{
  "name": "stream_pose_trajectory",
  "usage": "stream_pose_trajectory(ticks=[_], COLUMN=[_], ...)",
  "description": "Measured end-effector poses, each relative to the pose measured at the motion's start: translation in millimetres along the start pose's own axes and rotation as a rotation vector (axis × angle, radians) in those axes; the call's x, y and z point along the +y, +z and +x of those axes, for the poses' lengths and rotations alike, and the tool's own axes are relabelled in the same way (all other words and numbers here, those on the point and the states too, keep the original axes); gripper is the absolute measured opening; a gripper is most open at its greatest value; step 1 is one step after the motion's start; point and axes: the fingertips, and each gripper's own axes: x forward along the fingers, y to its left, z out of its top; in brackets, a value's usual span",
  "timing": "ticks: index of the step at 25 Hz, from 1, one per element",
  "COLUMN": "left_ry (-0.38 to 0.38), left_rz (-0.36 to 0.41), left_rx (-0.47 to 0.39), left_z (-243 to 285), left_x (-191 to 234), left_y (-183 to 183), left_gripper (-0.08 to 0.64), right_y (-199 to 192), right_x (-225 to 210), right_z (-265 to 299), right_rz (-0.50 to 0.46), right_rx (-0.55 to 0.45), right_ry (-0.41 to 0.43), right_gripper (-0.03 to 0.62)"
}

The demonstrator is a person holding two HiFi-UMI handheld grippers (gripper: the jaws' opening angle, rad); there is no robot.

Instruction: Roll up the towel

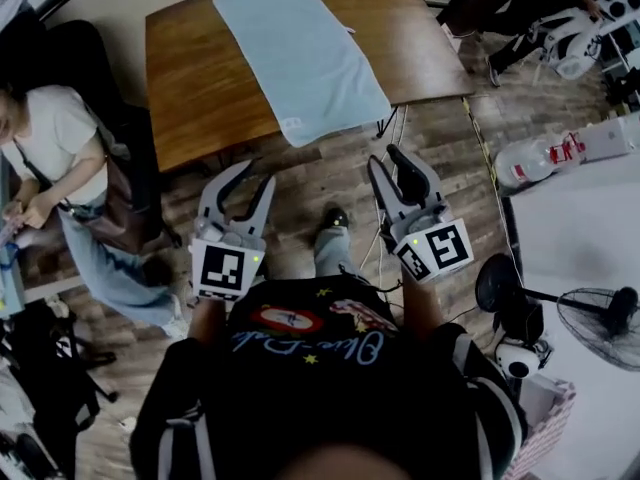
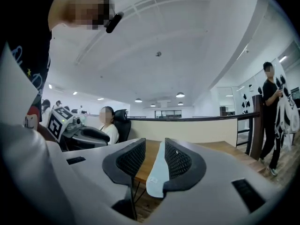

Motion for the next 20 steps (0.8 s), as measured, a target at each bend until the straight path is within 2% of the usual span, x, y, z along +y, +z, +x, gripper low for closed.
stream_pose_trajectory(ticks=[7, 14, 20], left_ry=[0.089, 0.156, 0.223], left_rz=[0.026, 0.089, 0.053], left_rx=[0.08, 0.205, 0.321], left_z=[55.3, 97.6, 119.2], left_x=[-20.0, -41.6, -53.7], left_y=[-15.5, -42.6, -83.3], left_gripper=[0.123, 0.153, 0.173], right_y=[-34.0, -73.5, -119.4], right_x=[-69.4, -115.2, -138.1], right_z=[18.2, 32.0, 40.3], right_rz=[-0.006, -0.109, -0.224], right_rx=[0.036, 0.135, 0.27], right_ry=[0.105, 0.222, 0.279], right_gripper=[0.095, 0.103, 0.117])
